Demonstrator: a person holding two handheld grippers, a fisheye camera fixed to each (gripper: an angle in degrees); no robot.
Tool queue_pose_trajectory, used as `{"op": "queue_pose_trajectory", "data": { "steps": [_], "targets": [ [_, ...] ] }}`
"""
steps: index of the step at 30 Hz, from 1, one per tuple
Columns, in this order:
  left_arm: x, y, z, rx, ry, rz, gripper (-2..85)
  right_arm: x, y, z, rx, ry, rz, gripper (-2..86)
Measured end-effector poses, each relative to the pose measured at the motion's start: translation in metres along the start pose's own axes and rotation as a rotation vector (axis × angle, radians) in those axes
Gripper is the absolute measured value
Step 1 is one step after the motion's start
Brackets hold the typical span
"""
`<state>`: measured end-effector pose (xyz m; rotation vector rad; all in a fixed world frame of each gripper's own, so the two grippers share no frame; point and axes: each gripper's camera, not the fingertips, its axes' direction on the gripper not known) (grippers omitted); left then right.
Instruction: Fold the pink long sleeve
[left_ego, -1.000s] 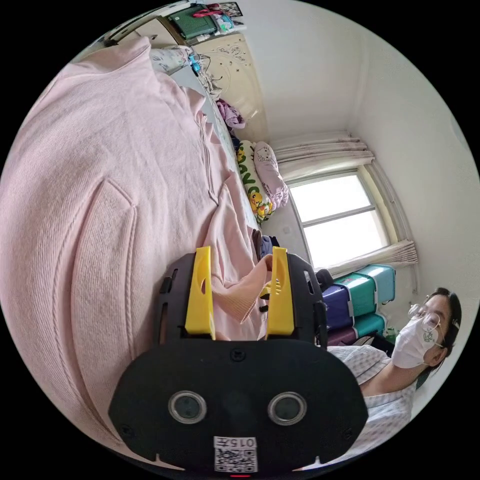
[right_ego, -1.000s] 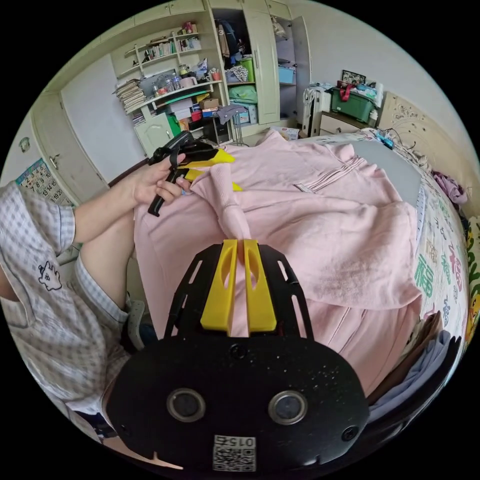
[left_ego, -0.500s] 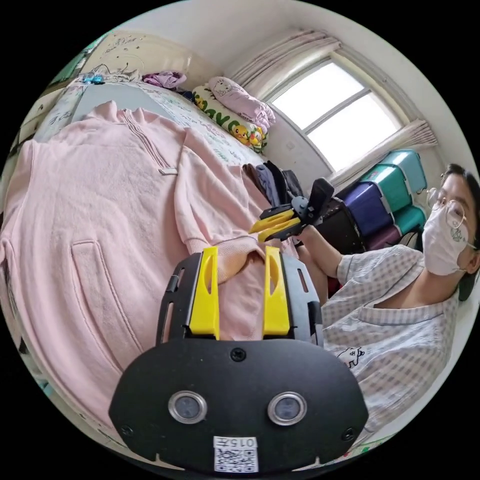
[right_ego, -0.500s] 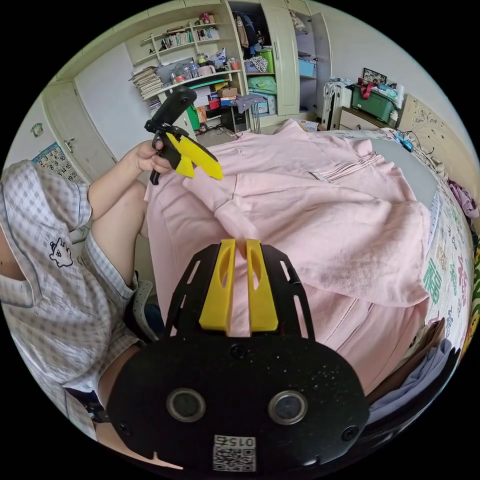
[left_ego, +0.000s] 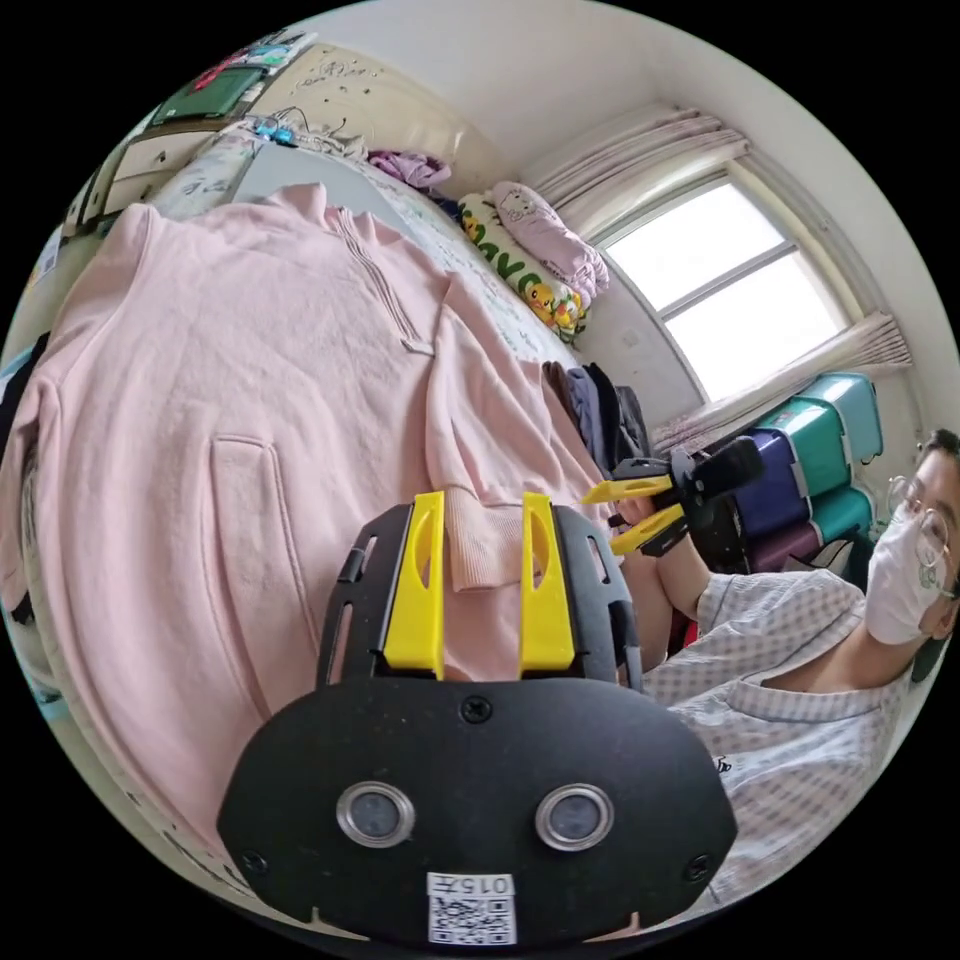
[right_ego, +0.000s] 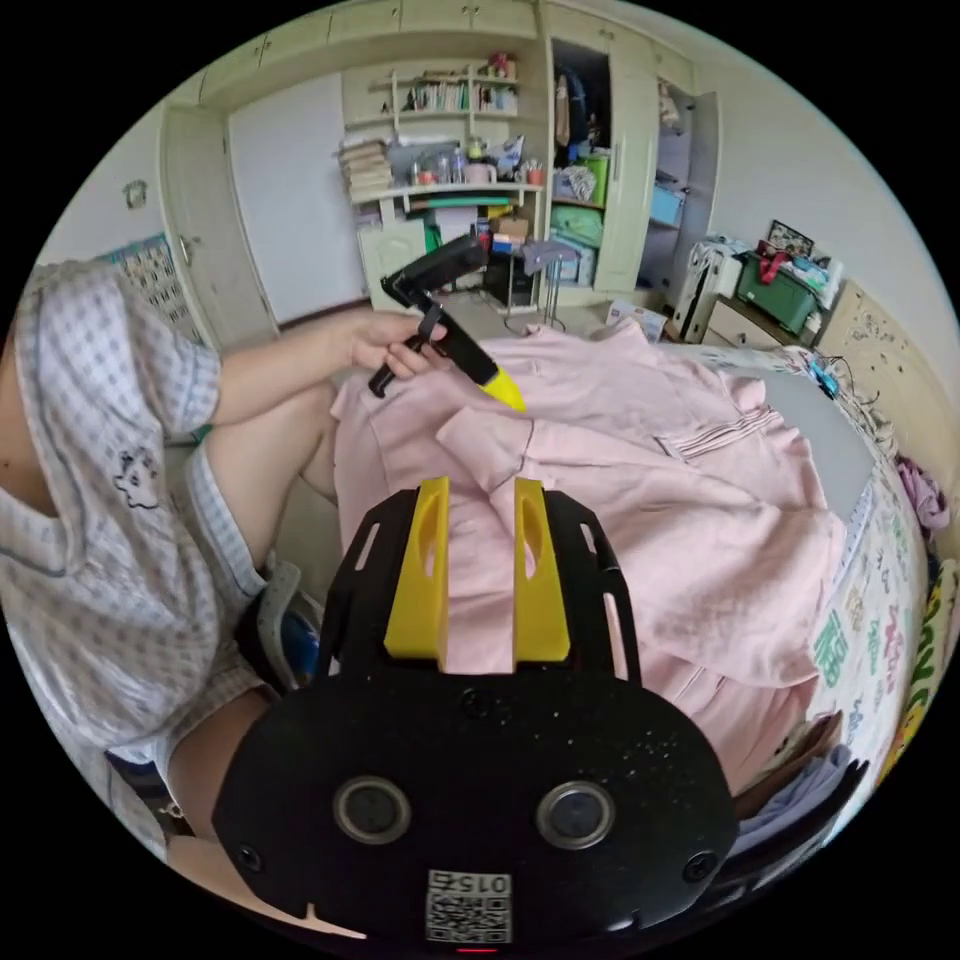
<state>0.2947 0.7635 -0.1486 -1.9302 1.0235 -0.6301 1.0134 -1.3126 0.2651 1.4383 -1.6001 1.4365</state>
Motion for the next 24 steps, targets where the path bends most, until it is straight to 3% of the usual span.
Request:
{"op": "queue_pose_trajectory", "data": {
  "steps": [6, 10, 14, 21, 24],
  "targets": [
    [0.01, -0.006, 0.037, -0.085, -0.134, -0.005, 2.5, -0.022, -0.033, 0.064, -0.212, 0.211, -0.109, 4.9],
    [0.031, 0.001, 0.019, -0.007, -0.091, 0.057, 0.6, -0.013, -0.052, 0.06, -0.196, 0.175, -0.102, 2.7],
    [0.053, 0.013, 0.0, 0.009, -0.094, 0.126, 0.3, 0.005, -0.074, 0.035, -0.059, 0.043, -0.062, 2.6],
    [0.052, 0.019, 0.037, -0.214, -0.187, 0.136, 3.2, 0.053, -0.119, 0.052, -0.156, -0.111, -0.014, 5.6],
    [0.056, 0.022, 0.028, -0.154, -0.182, 0.138, 5.9, 0.084, -0.13, 0.021, -0.098, -0.147, 0.029, 6.4]
  ]
}}
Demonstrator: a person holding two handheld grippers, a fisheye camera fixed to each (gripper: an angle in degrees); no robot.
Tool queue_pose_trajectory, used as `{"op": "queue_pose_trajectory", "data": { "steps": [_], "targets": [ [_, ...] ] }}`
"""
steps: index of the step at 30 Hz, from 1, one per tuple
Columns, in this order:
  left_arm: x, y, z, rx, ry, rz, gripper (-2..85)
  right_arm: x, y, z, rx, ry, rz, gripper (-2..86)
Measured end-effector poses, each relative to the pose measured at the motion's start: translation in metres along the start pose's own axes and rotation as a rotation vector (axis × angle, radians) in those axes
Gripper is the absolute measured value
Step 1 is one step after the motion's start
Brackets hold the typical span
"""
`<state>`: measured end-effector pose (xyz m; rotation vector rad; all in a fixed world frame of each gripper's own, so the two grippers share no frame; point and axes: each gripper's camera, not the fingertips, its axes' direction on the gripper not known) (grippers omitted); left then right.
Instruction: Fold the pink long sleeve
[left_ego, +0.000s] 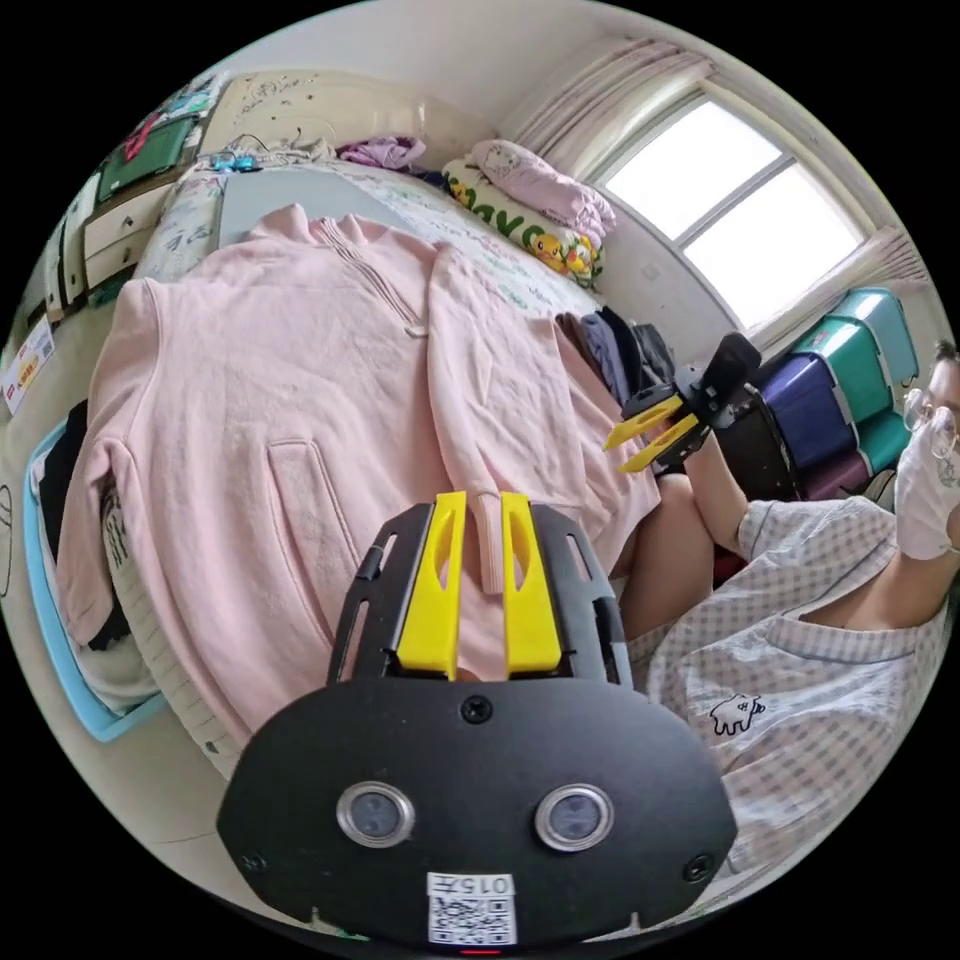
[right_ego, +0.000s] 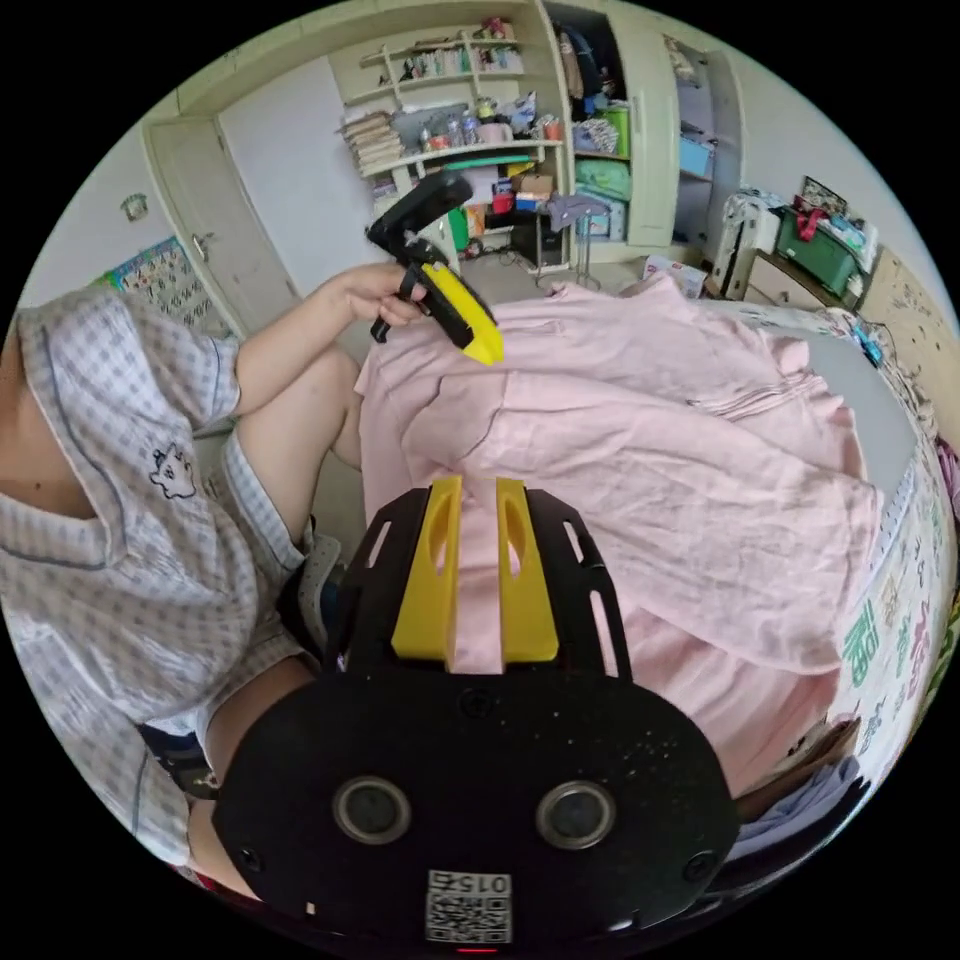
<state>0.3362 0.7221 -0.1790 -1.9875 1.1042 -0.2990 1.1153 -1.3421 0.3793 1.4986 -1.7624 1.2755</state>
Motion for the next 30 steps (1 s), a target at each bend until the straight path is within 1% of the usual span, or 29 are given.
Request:
{"op": "queue_pose_trajectory", "data": {
  "steps": [1, 2, 3, 4, 5, 6, 7, 8, 9, 11, 12, 14, 16, 17, 19, 23, 25, 29, 30],
  "targets": [
    [-0.001, 0.001, -0.008, 0.062, 0.003, -0.014, 6.2, 0.017, 0.002, -0.027, 0.082, 0.017, 0.054, 6.7],
    [-0.002, 0.0, -0.012, 0.093, 0.002, -0.023, 6.4, 0.04, 0.009, -0.056, 0.186, 0.057, 0.159, 7.0],
    [-0.003, -0.004, -0.016, 0.144, -0.001, -0.04, 6.7, 0.053, 0.013, -0.069, 0.234, 0.08, 0.228, 7.5],
    [-0.003, -0.014, -0.017, 0.185, -0.006, -0.051, 7.2, 0.081, 0.024, -0.092, 0.309, 0.139, 0.393, 8.6],
    [-0.002, -0.02, -0.016, 0.202, -0.008, -0.052, 7.5, 0.111, 0.038, -0.109, 0.356, 0.23, 0.605, 9.7],
    [0.0, -0.037, -0.012, 0.23, -0.012, -0.052, 8.2, 0.124, 0.046, -0.114, 0.369, 0.274, 0.704, 10.3],
    [0.002, -0.058, -0.005, 0.25, -0.013, -0.057, 9.3, 0.147, 0.062, -0.119, 0.398, 0.32, 0.858, 10.3],
    [0.004, -0.07, 0.0, 0.258, -0.014, -0.057, 9.7, 0.167, 0.073, -0.119, 0.447, 0.282, 0.944, 10.4],
    [0.008, -0.099, 0.009, 0.267, -0.013, -0.045, 10.5, 0.183, 0.081, -0.118, 0.512, 0.194, 0.992, 10.7],
    [0.012, -0.145, 0.027, 0.275, -0.006, -0.036, 10.8, 0.202, 0.081, -0.115, 0.578, 0.099, 1.018, 10.9],
    [0.014, -0.178, 0.043, 0.27, -0.018, -0.034, 10.9, 0.206, 0.078, -0.114, 0.582, 0.103, 1.023, 11.0],
    [0.013, -0.225, 0.071, 0.251, -0.044, -0.034, 11.2, 0.219, 0.06, -0.102, 0.522, 0.213, 1.066, 11.5],
    [0.004, -0.277, 0.113, 0.211, -0.051, -0.086, 11.7, 0.237, 0.046, -0.087, 0.474, 0.173, 1.091, 11.5],
    [0.001, -0.288, 0.123, 0.205, -0.039, -0.096, 11.9, 0.248, 0.037, -0.078, 0.465, 0.135, 1.089, 11.1],
    [-0.012, -0.325, 0.162, 0.163, -0.005, -0.153, 12.3, 0.258, 0.025, -0.067, 0.466, 0.142, 1.107, 9.9],
    [-0.026, -0.358, 0.202, 0.155, 0.004, -0.217, 9.7, 0.261, -0.007, -0.05, 0.446, 0.258, 1.077, 4.2],
    [-0.027, -0.38, 0.224, 0.074, 0.039, -0.204, 2.5, 0.257, -0.015, -0.05, 0.447, 0.328, 1.073, 2.3],
    [-0.008, -0.401, 0.229, 0.106, -0.021, -0.108, 1.4, 0.258, -0.013, -0.049, 0.472, 0.409, 1.139, 1.0],
    [-0.002, -0.406, 0.233, 0.089, -0.07, -0.083, 1.8, 0.259, -0.013, -0.047, 0.465, 0.41, 1.144, 1.0]
  ]
}}
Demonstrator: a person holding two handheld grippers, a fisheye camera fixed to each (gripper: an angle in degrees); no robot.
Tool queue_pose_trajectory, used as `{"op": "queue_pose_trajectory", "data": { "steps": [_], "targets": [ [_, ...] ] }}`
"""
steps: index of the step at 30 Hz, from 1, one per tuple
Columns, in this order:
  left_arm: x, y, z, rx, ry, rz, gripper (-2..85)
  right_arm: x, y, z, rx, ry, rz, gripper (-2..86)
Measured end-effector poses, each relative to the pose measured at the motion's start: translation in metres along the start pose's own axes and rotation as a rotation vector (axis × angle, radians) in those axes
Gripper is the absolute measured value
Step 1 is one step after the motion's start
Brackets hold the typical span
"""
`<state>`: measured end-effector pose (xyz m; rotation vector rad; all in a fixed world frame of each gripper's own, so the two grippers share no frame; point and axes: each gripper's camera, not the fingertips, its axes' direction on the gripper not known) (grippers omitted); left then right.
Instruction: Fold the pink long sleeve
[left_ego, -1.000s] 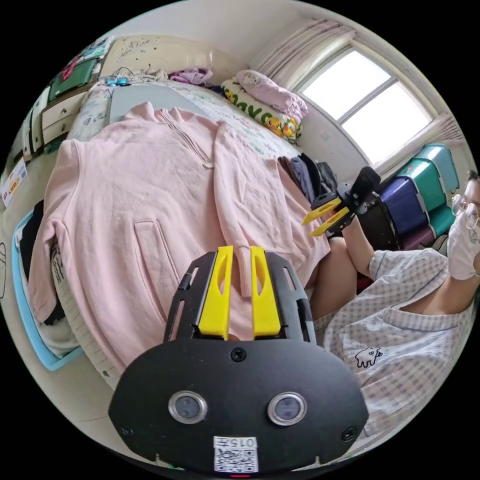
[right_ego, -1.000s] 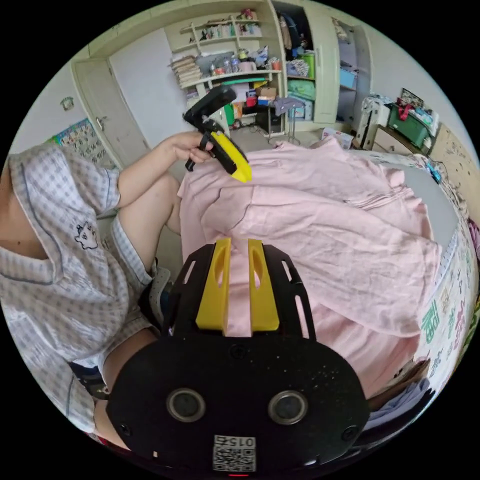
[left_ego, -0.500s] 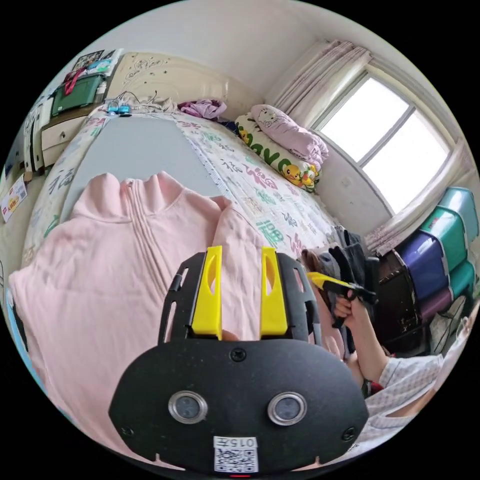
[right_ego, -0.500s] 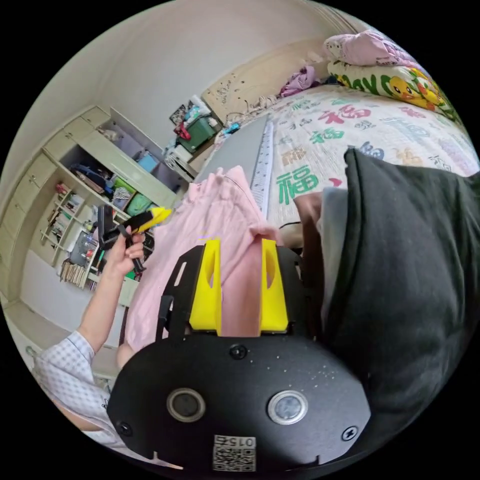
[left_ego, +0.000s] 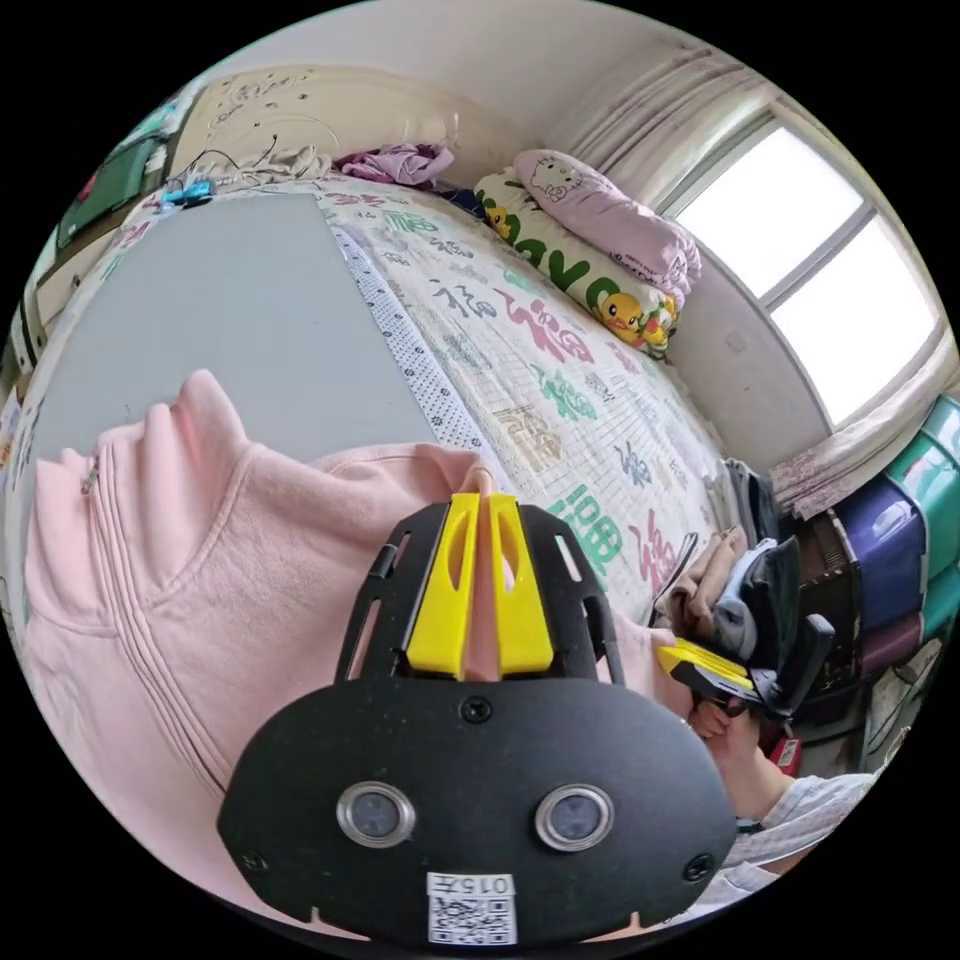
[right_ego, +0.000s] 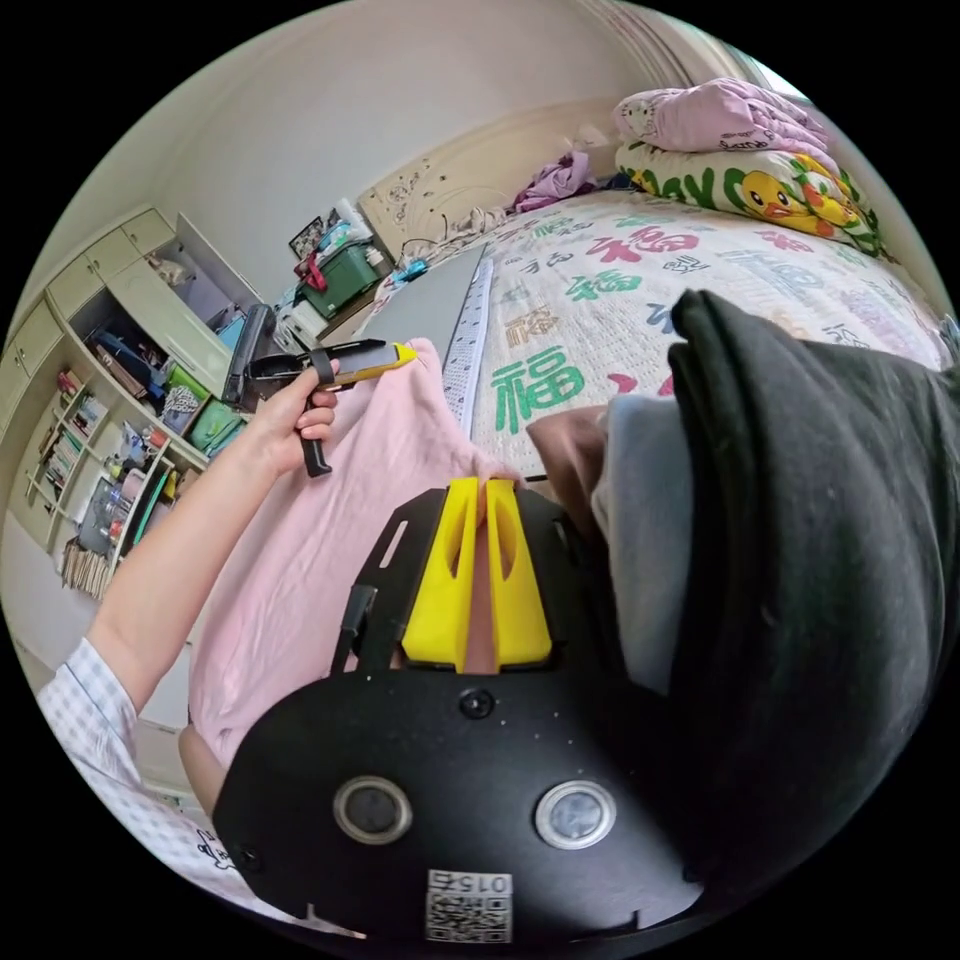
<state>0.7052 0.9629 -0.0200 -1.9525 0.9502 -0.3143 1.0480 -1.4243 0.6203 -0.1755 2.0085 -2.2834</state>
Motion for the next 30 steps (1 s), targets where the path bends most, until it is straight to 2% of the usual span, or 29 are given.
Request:
{"op": "queue_pose_trajectory", "data": {
  "steps": [3, 8, 14, 16, 18, 21, 22, 24, 27, 30],
  "targets": [
    [0.012, 0.0, 0.013, -0.06, -0.136, 0.043, 4.3, -0.007, 0.003, 0.012, -0.034, 0.038, -0.031, 1.3],
    [0.017, 0.029, -0.045, -0.013, -0.094, 0.07, 8.5, -0.001, 0.014, 0.0, -0.02, 0.012, -0.03, 4.2],
    [0.014, 0.177, -0.186, -0.008, -0.147, 0.132, 9.0, -0.004, 0.037, -0.042, 0.026, -0.033, -0.027, 5.6],
    [-0.005, 0.251, -0.228, -0.021, -0.121, 0.057, 9.1, -0.02, 0.051, -0.061, 0.059, -0.118, -0.114, 5.5],
    [-0.023, 0.302, -0.249, -0.015, -0.082, -0.007, 9.1, -0.049, 0.07, -0.076, 0.043, -0.263, -0.297, 5.4],
    [-0.045, 0.36, -0.259, -0.027, -0.045, -0.077, 9.1, -0.124, 0.137, -0.08, -0.172, -0.559, -0.747, 6.4],
    [-0.051, 0.373, -0.26, -0.017, -0.009, -0.085, 9.1, -0.135, 0.15, -0.078, -0.214, -0.584, -0.807, 6.6],
    [-0.058, 0.385, -0.261, 0.014, 0.059, -0.091, 8.8, -0.163, 0.185, -0.069, -0.313, -0.547, -0.955, 7.4],
    [-0.057, 0.379, -0.271, 0.012, 0.13, -0.062, 8.6, -0.184, 0.238, -0.049, -0.42, -0.382, -1.136, 8.0],
    [-0.05, 0.367, -0.275, -0.079, 0.048, 0.016, 7.5, -0.178, 0.255, -0.039, -0.497, -0.344, -1.182, 7.8]
  ]
}}
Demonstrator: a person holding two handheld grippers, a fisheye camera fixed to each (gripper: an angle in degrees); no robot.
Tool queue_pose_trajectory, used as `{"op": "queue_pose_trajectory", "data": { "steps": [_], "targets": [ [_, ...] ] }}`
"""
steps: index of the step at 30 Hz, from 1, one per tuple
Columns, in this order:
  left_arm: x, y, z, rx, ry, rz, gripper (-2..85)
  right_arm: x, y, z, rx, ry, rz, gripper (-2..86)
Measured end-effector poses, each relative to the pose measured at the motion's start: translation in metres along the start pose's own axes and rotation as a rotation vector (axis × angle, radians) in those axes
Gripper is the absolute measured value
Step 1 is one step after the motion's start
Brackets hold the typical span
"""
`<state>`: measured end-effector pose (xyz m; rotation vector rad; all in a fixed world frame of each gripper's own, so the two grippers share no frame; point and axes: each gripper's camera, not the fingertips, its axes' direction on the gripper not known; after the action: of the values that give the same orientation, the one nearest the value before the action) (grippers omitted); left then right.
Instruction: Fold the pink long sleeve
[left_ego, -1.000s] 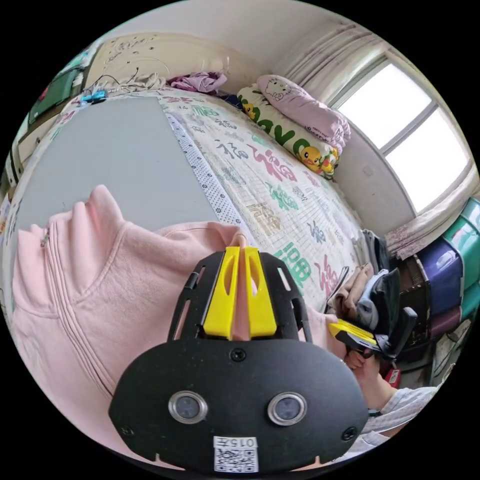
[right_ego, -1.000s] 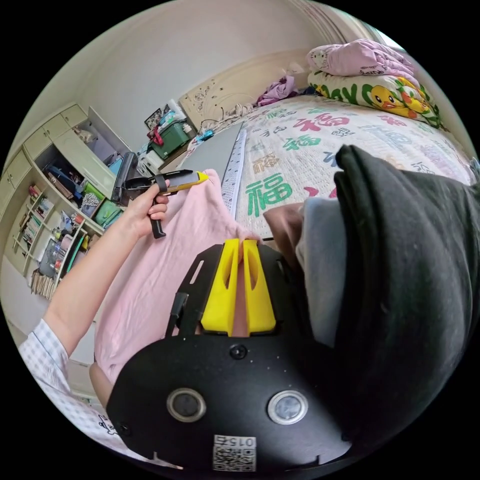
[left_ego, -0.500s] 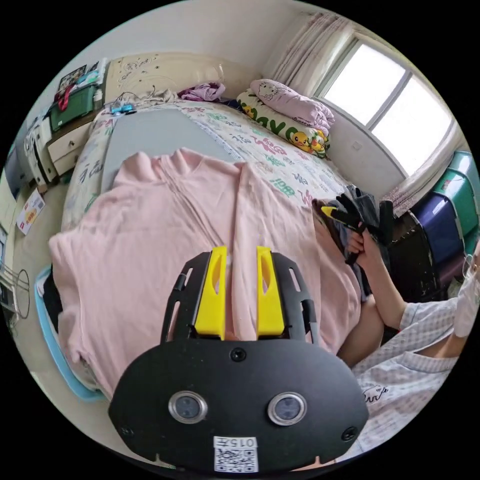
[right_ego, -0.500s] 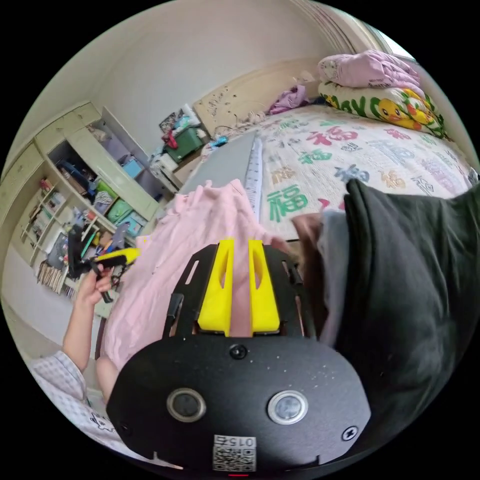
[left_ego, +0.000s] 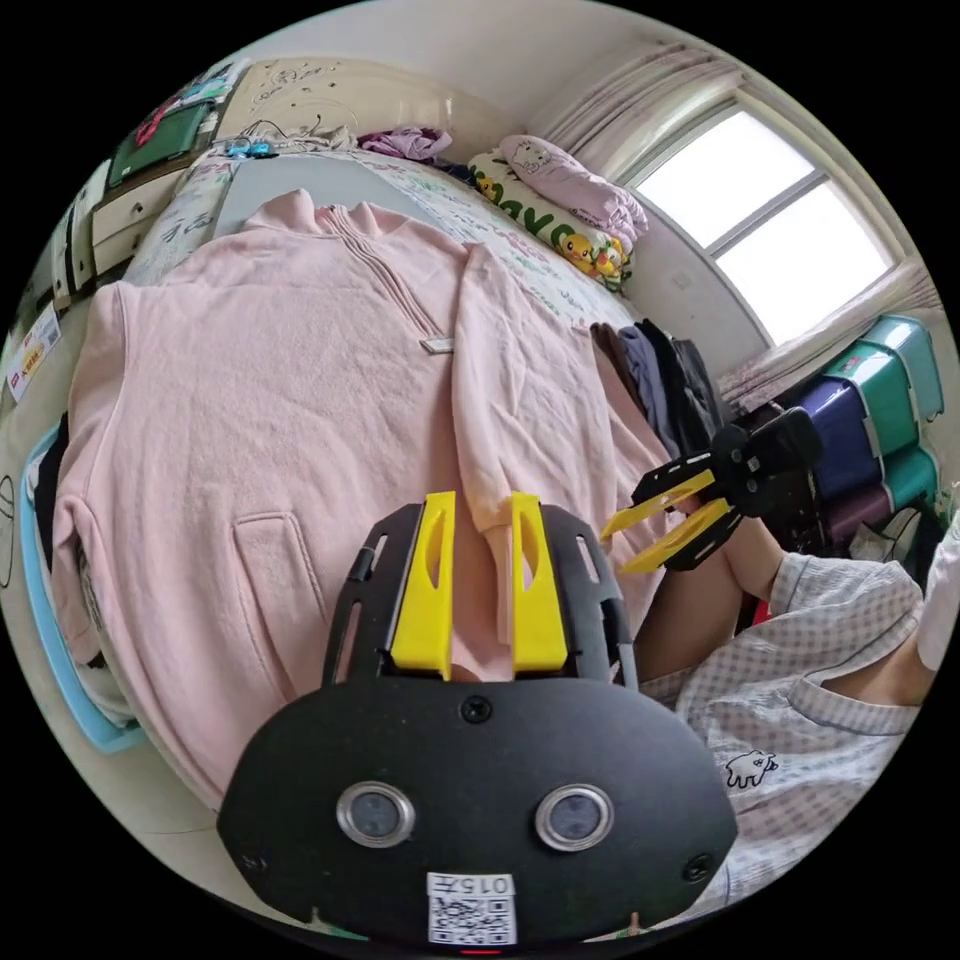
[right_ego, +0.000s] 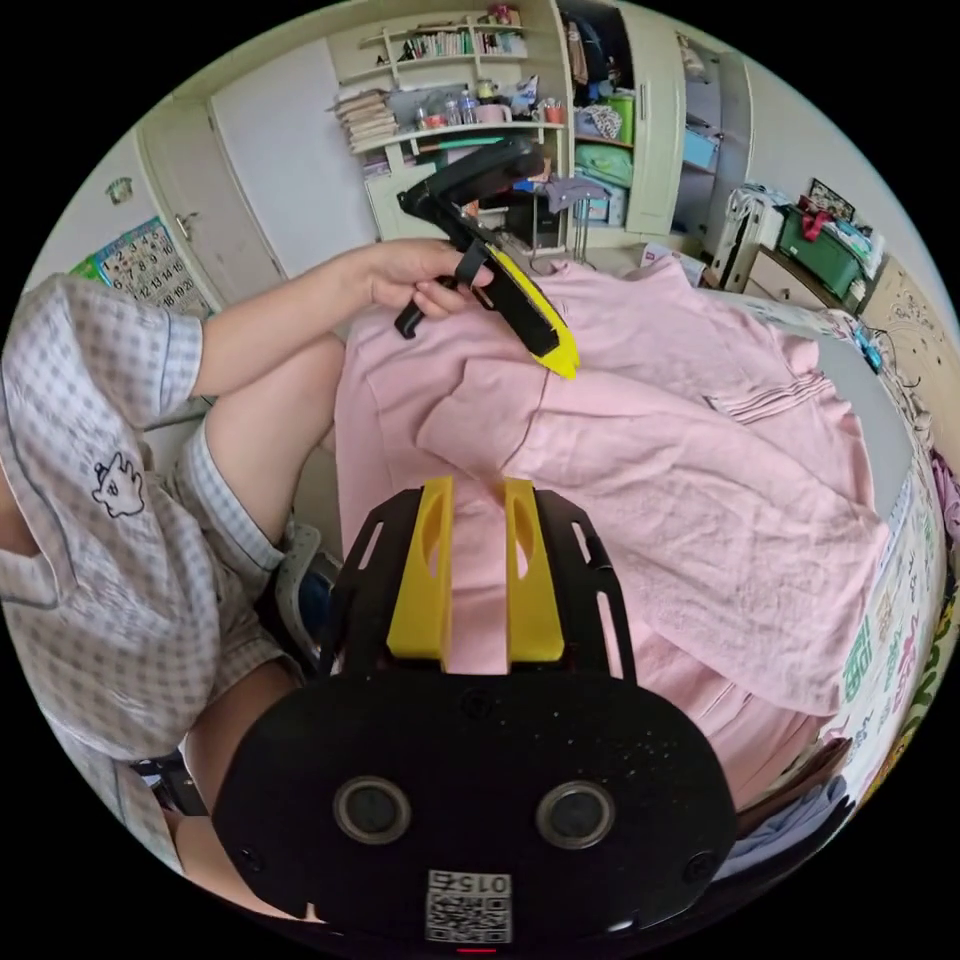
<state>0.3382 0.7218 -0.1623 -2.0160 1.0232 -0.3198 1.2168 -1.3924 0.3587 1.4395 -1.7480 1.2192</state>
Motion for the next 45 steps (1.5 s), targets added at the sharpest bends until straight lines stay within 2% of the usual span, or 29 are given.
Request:
{"op": "queue_pose_trajectory", "data": {
  "steps": [4, 11, 17, 23, 26, 28, 29, 31, 32, 33, 34, 37, 42, 45],
  "targets": [
    [-0.012, 0.005, -0.004, -0.037, -0.007, -0.012, 3.2, -0.006, 0.024, 0.008, -0.041, 0.079, -0.027, 4.6],
    [-0.017, 0.019, -0.059, 0.059, -0.069, 0.0, -0.2, -0.003, 0.051, -0.025, -0.015, 0.009, -0.001, 0.4],
    [-0.034, 0.017, -0.062, -0.069, -0.164, 0.008, 0.0, 0.0, 0.054, -0.001, -0.138, 0.021, -0.028, 0.3],
    [-0.082, 0.025, -0.1, -0.038, -0.006, -0.062, 2.8, 0.013, 0.064, -0.018, -0.143, -0.017, -0.037, 3.9],
    [-0.116, 0.042, -0.153, 0.127, 0.097, -0.128, 5.1, 0.037, 0.075, -0.046, -0.084, -0.133, -0.014, 2.5],
    [-0.159, 0.079, -0.222, 0.393, 0.152, -0.241, 7.2, 0.054, 0.084, -0.066, 0.001, -0.187, 0.02, 1.3],
    [-0.173, 0.094, -0.24, 0.469, 0.141, -0.293, 7.3, 0.063, 0.09, -0.079, 0.065, -0.204, 0.038, 0.7],
    [-0.239, 0.171, -0.303, 0.757, -0.006, -0.617, 7.6, 0.074, 0.095, -0.093, 0.165, -0.215, 0.047, 0.2],
    [-0.256, 0.194, -0.314, 0.817, -0.066, -0.729, 7.7, 0.079, 0.095, -0.096, 0.21, -0.222, 0.051, -0.1],
    [-0.289, 0.237, -0.327, 0.915, -0.131, -0.946, 8.2, 0.082, 0.094, -0.096, 0.224, -0.225, 0.054, -0.2],
    [-0.324, 0.27, -0.333, 0.956, -0.121, -1.086, 8.8, 0.087, 0.09, -0.093, 0.236, -0.233, 0.058, -0.3],
    [-0.399, 0.316, -0.329, 0.935, 0.018, -1.255, 10.6, 0.097, 0.07, -0.077, 0.18, -0.238, 0.05, -0.4],
    [-0.469, 0.33, -0.307, 0.957, 0.002, -1.367, 13.0, 0.11, 0.054, -0.038, 0.029, -0.249, 0.056, -0.6],
    [-0.505, 0.321, -0.29, 0.929, 0.0, -1.376, 13.3, 0.128, 0.048, -0.045, 0.033, -0.323, 0.086, -0.6]
  ]
}}
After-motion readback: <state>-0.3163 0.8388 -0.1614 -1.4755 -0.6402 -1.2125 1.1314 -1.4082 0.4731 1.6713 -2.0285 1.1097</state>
